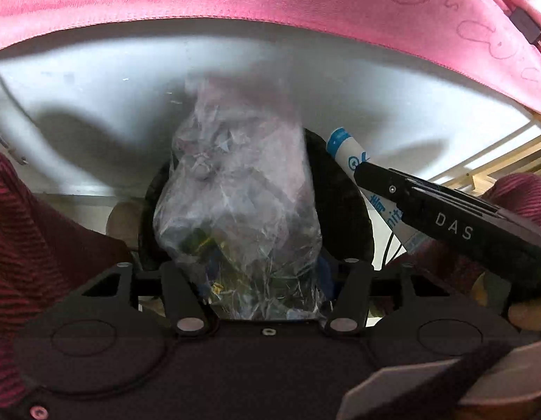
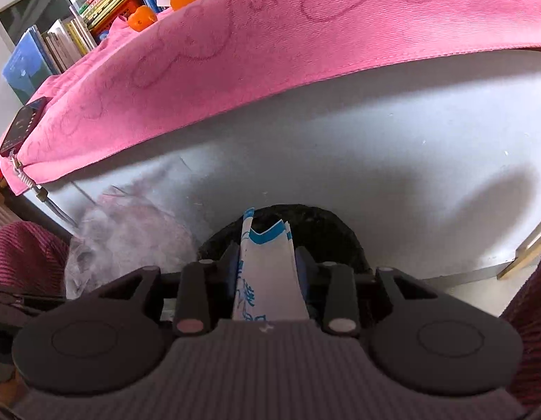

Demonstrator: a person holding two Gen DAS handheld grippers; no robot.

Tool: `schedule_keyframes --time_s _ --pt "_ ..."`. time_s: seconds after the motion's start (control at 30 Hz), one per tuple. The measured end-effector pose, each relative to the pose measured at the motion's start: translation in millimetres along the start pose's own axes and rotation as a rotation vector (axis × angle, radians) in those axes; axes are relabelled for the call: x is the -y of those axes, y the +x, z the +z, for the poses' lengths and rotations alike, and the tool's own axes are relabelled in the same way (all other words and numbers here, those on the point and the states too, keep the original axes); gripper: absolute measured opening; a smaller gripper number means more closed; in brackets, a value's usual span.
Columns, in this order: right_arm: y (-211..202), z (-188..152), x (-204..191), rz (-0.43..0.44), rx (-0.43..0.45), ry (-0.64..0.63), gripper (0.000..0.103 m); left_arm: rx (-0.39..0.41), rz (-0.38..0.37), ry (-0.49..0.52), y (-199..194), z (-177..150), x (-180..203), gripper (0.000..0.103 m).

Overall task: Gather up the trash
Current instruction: 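Lower both bags into the black bin and open both grippers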

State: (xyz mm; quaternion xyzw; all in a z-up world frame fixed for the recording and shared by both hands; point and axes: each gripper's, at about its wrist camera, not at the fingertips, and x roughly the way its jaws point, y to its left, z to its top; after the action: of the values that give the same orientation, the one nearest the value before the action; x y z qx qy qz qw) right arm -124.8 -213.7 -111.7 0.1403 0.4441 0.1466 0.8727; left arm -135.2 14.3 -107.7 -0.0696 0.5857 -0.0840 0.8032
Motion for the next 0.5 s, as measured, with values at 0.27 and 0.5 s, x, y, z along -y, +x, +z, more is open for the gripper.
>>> schedule_keyframes --time_s 0.27,0.5 --pt "2 3 -2 0.007 0.008 0.002 0.053 0.036 0.016 0.006 -2 4 6 0.074" --pt "0 4 -1 0.021 0.018 0.014 0.059 0.088 0.035 0.024 -12 5 9 0.077"
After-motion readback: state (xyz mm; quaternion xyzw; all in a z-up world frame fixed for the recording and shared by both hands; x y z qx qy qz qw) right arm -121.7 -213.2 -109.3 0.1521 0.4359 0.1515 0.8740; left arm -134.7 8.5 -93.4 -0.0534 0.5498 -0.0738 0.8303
